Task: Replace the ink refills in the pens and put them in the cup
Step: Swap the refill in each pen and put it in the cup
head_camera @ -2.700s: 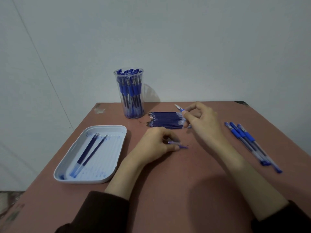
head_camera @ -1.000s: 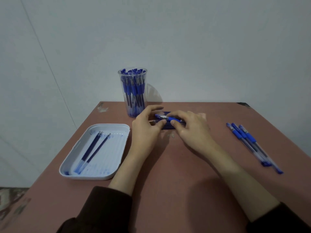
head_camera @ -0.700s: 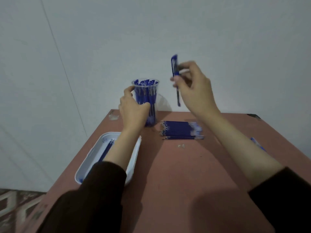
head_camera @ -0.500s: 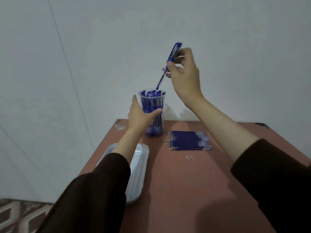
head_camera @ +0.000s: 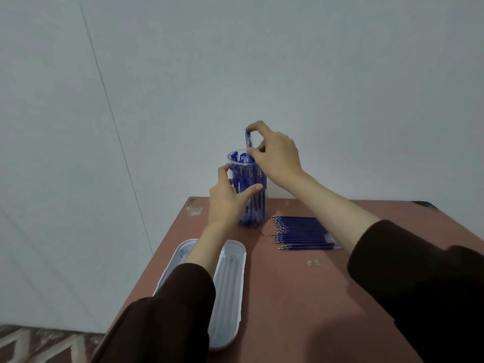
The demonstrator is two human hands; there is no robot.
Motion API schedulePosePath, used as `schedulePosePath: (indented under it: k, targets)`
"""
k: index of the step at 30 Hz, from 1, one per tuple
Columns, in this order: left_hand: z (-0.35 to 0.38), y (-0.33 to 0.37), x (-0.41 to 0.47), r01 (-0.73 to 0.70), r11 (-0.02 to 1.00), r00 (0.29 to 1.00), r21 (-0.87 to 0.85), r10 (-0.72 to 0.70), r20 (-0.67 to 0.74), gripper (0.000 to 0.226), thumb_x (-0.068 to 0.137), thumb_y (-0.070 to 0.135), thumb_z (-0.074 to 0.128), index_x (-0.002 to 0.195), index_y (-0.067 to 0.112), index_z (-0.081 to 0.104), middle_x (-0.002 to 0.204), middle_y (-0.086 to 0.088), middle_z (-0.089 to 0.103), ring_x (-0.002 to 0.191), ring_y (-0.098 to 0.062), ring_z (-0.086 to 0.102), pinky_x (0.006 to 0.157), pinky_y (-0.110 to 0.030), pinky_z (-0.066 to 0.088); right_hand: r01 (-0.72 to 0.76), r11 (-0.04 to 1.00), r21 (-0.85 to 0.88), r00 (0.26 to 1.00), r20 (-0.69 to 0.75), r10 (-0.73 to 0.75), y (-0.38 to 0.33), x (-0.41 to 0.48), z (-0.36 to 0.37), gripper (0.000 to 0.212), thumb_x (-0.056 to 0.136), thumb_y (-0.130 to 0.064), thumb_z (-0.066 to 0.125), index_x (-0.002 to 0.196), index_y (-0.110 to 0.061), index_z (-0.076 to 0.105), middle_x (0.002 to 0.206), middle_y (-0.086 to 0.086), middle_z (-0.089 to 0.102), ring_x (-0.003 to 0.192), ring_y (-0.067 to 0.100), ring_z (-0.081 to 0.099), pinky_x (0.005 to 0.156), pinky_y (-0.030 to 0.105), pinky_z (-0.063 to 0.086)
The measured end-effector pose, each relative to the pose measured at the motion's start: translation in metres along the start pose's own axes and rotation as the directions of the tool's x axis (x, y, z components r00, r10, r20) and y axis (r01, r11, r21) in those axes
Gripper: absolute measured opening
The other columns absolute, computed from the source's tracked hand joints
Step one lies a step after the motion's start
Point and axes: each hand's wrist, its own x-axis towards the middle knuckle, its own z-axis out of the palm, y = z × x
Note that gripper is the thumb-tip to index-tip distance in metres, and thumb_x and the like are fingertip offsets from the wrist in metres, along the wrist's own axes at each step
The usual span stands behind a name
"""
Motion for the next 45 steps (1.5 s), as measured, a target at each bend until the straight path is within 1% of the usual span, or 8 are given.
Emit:
schedulePosePath:
  k: [7, 16, 20, 24, 30, 34, 38, 45]
  targets:
    - [-0.001, 0.005, -0.001, 0.023, 1.0, 1.0, -0.003, -0.023, 0.018, 0.072, 0.077, 0.028, 0.078, 0.135, 0.012, 0.037, 0.121, -0.011, 0.062, 0.095, -0.013, 0.059, 0.076, -0.019, 0.045, 0.107, 0.926, -0.363, 0.991, 0.112, -0.071, 0.001, 0.0, -0.002, 0.039, 0.098, -0.045, 0.039, 0.101, -0.024, 0.072, 0.112, 0.005, 0.056, 0.111, 0.023, 0.041, 0.09, 0.038, 0.029]
    - [0.005, 0.013, -0.017, 0.167, 0.986, 0.986, 0.025, -0.166, -0.013, 0.088, 0.084, 0.027, 0.071, 0.15, 0.012, 0.015, 0.146, -0.012, 0.041, 0.131, -0.026, 0.043, 0.097, -0.025, 0.036, 0.066, 0.982, -0.177, 0.994, 0.098, -0.049, 0.009, -0.019, -0.028, 0.039, 0.097, -0.046, 0.041, 0.113, -0.022, 0.067, 0.116, 0.004, 0.056, 0.115, 0.02, 0.04, 0.093, 0.034, 0.029]
    - [0.016, 0.027, -0.051, 0.028, 0.998, 0.96, -0.051, -0.041, -0.278, 0.059, 0.086, 0.01, 0.06, 0.14, 0.013, 0.037, 0.136, -0.01, 0.045, 0.123, -0.025, 0.045, 0.104, -0.041, 0.037, 0.062, 0.988, -0.145, 0.993, 0.105, -0.047, 0.03, -0.044, -0.055, 0.034, 0.096, -0.043, 0.046, 0.11, -0.022, 0.068, 0.111, 0.004, 0.059, 0.111, 0.02, 0.044, 0.093, 0.033, 0.032]
    - [0.04, 0.041, -0.086, -0.104, 0.991, 0.981, -0.08, 0.089, -0.17, 0.039, 0.084, 0.004, 0.058, 0.121, 0.017, 0.055, 0.116, 0.0, 0.054, 0.108, -0.016, 0.053, 0.097, -0.036, 0.043, -0.042, 0.965, -0.26, 0.973, 0.207, 0.099, 0.062, -0.077, -0.091, 0.026, 0.095, -0.039, 0.049, 0.108, -0.026, 0.067, 0.104, 0.002, 0.062, 0.107, 0.021, 0.048, 0.079, 0.031, 0.034]
    - [0.082, 0.045, -0.124, -0.141, 0.981, 0.984, -0.134, 0.154, 0.085, 0.033, 0.082, -0.003, 0.056, 0.104, 0.019, 0.064, 0.104, 0.008, 0.061, 0.095, -0.008, 0.058, 0.081, -0.01, 0.042, -0.264, 0.801, -0.537, 0.79, 0.357, 0.499, 0.112, -0.113, -0.157, 0.013, 0.084, -0.034, 0.062, 0.096, -0.029, 0.065, 0.103, -0.001, 0.064, 0.098, 0.023, 0.058, 0.076, 0.03, 0.041]
    - [0.1, 0.049, -0.134, -0.064, 0.972, 0.987, -0.226, 0.095, 0.127, 0.033, 0.083, -0.003, 0.055, 0.102, 0.023, 0.065, 0.103, 0.005, 0.066, 0.086, -0.005, 0.063, 0.072, -0.014, 0.049, -0.284, 0.674, -0.682, 0.628, 0.399, 0.669, 0.133, -0.134, -0.187, 0.037, 0.076, -0.048, 0.071, 0.097, -0.017, 0.067, 0.083, 0.0, 0.065, 0.072, 0.019, 0.061, 0.065, 0.026, 0.045]
    - [0.107, 0.05, -0.138, -0.06, 0.966, 0.985, -0.252, 0.099, 0.142, 0.032, 0.087, -0.003, 0.052, 0.101, 0.022, 0.065, 0.105, 0.0, 0.065, 0.082, -0.005, 0.063, 0.068, -0.017, 0.05, -0.433, 0.642, -0.633, 0.515, 0.411, 0.753, 0.143, -0.148, -0.194, 0.051, 0.076, -0.038, 0.077, 0.106, 0.001, 0.064, 0.085, 0.012, 0.065, 0.063, 0.022, 0.059, 0.055, 0.029, 0.049]
    - [0.1, 0.053, -0.141, -0.05, 0.964, 0.983, -0.26, 0.093, 0.156, 0.032, 0.088, -0.005, 0.051, 0.096, 0.023, 0.064, 0.103, -0.003, 0.065, 0.061, -0.003, 0.058, 0.056, -0.009, 0.044, -0.624, 0.62, -0.476, 0.481, 0.393, 0.784, 0.148, -0.152, -0.184, 0.055, 0.073, -0.02, 0.081, 0.117, 0.005, 0.059, 0.096, 0.016, 0.062, 0.073, 0.026, 0.058, 0.063, 0.032, 0.05]
